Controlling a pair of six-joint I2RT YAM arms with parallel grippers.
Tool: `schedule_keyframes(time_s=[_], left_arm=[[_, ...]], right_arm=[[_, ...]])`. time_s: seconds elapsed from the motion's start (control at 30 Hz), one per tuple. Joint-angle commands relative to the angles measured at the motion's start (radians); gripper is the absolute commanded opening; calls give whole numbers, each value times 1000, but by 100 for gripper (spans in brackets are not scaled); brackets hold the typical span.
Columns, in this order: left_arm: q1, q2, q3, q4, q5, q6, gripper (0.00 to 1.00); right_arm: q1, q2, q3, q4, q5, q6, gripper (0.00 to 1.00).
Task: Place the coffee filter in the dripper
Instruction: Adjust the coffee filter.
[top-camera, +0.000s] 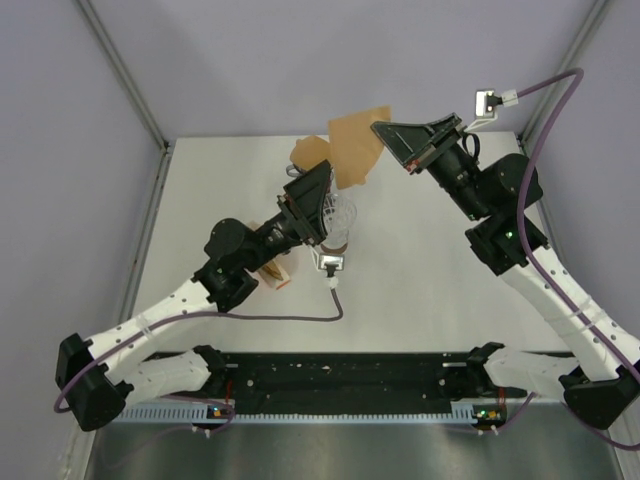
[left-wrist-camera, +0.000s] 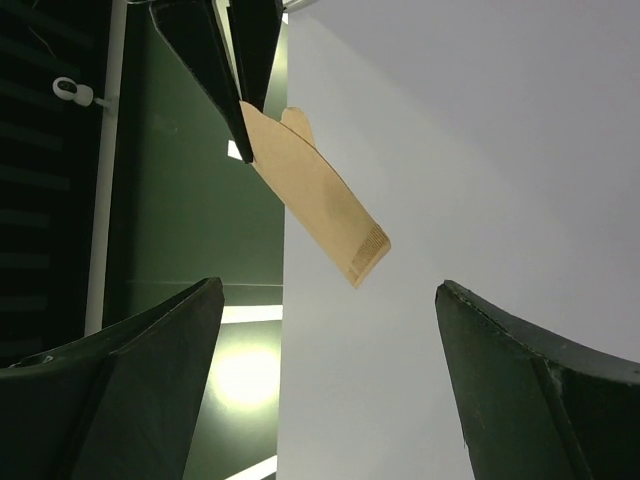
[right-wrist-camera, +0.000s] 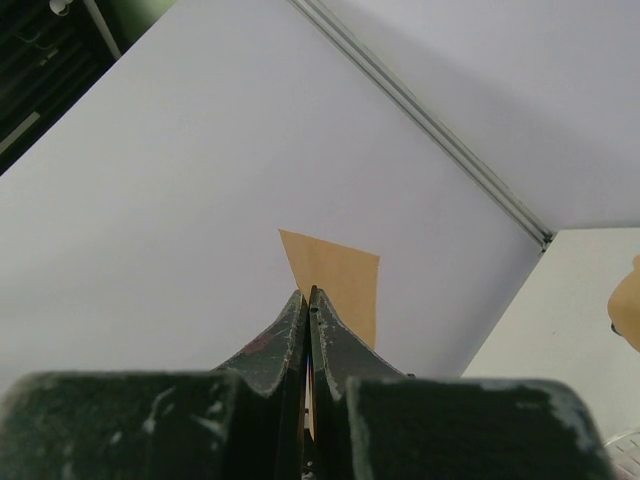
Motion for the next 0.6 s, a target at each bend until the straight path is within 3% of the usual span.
schedule_keyframes(time_s=[0.0, 0.23, 0.33, 0.5, 0.57], left_arm=[[-3, 26, 82, 11, 55, 88, 92], [-3, 65, 115, -29, 103, 127, 86], [-3, 85, 135, -30, 124, 132, 63], [-10, 92, 143, -8, 140, 84, 2], [-24, 73, 128, -4, 111, 12, 0]], right_arm=[[1, -5, 22, 60, -19, 16, 0], [1, -1, 21, 66, -25, 23, 0], [3, 2, 19, 63, -30, 24, 0], [1, 2, 4, 58, -28, 24, 0], [1, 4, -1, 55, -30, 17, 0]])
